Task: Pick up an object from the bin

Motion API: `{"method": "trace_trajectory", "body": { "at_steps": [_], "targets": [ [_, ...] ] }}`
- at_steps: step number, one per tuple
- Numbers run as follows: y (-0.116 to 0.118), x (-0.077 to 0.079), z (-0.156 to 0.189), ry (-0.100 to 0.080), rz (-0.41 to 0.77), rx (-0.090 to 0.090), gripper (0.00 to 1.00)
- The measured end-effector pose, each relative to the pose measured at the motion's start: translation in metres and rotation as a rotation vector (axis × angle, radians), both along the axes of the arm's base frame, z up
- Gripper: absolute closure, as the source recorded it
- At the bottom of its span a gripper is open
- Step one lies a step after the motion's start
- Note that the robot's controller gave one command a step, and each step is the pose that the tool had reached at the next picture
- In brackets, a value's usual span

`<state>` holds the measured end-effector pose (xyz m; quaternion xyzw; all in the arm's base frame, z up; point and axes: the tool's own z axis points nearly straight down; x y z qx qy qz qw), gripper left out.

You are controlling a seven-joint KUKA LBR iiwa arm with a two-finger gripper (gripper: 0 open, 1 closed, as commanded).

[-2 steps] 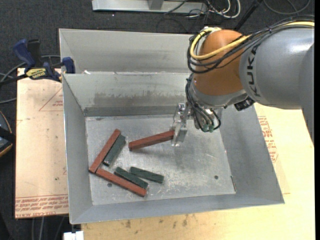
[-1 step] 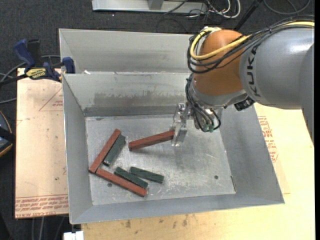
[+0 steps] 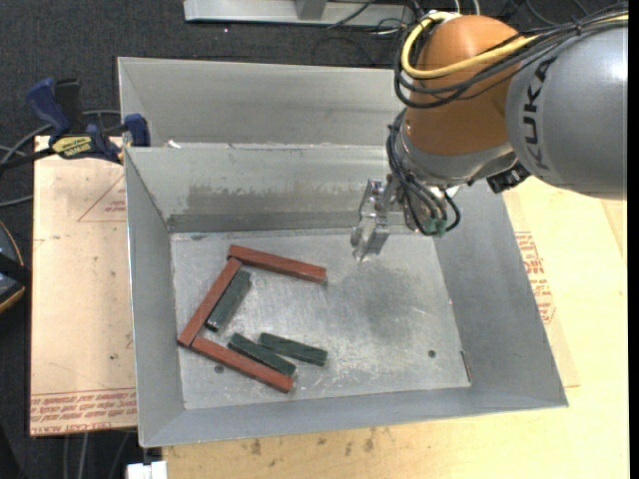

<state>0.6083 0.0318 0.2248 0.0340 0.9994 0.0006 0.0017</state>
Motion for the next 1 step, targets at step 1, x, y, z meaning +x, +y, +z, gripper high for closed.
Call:
{"method": "trace_trajectory", "body": {
  "at_steps": [1],
  "targets": [
    [0.0000,0.0000,0.0000,0.000,0.000,0.000,1.00]
  ]
}}
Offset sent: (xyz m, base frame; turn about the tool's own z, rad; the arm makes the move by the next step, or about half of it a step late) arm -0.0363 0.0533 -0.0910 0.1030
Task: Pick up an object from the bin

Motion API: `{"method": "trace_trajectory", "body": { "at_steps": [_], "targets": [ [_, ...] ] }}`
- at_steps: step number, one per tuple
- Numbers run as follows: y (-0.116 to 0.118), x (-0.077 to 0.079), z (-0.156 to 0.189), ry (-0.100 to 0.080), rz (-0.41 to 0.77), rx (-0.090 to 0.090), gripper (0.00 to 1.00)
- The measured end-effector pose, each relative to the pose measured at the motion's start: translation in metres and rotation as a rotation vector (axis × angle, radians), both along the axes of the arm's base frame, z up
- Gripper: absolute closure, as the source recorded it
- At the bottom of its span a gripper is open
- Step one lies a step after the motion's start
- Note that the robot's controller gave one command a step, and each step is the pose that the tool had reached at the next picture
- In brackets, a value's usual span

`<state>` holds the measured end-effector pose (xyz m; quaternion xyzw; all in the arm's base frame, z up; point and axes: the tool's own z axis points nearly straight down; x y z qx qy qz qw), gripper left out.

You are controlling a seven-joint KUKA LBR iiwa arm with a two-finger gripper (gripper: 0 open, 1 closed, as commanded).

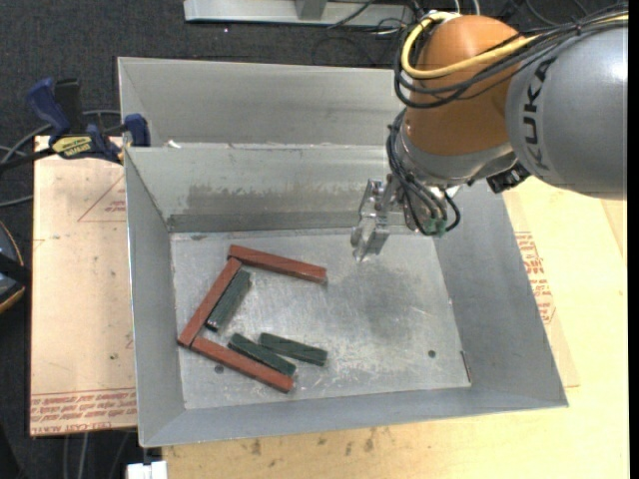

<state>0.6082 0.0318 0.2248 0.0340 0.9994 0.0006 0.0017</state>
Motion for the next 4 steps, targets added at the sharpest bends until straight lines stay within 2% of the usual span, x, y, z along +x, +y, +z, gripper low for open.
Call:
{"method": "trace_trajectory", "body": {
  "at_steps": [1,2,3,4],
  "targets": [
    [0.056,-0.038,-0.094,0.009,-0.099,0.001,0.00],
    [0.055,-0.037,-0.093,0.006,-0.100,0.001,0.00],
    [0.055,-0.030,-0.062,0.010,-0.136,-0.001,0.00],
    [0.054,0.034,-0.144,-0.011,-0.101,0.002,1.00]
  ]
}}
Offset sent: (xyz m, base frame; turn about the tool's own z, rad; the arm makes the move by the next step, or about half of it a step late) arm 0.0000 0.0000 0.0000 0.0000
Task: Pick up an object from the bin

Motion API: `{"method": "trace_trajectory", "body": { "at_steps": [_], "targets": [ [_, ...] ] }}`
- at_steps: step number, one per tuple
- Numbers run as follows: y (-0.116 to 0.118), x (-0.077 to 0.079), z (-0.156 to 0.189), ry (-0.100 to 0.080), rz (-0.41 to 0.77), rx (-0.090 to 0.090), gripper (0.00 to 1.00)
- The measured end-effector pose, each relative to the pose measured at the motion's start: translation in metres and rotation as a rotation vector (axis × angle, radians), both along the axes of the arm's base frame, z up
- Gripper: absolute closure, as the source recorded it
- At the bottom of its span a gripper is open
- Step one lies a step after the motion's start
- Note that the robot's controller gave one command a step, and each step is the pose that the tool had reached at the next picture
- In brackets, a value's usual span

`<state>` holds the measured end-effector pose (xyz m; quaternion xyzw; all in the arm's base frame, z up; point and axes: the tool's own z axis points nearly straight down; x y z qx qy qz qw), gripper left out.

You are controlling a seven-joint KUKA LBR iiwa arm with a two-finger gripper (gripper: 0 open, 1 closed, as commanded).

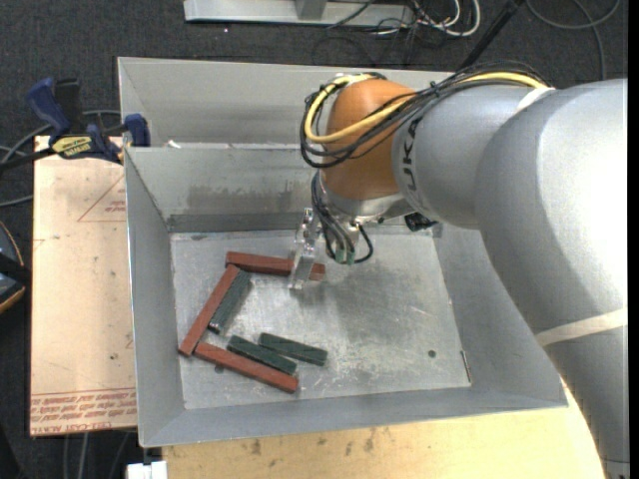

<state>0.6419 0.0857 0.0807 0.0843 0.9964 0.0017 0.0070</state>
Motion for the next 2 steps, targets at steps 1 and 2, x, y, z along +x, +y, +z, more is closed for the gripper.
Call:
{"method": "trace_trajectory", "body": {
  "at_steps": [1,2],
  "targets": [
    [0.000,0.000,0.000,0.000,0.000,0.000,1.00],
    [-0.005,0.005,0.202,0.005,-0.005,0.000,1.00]
  ]
}}
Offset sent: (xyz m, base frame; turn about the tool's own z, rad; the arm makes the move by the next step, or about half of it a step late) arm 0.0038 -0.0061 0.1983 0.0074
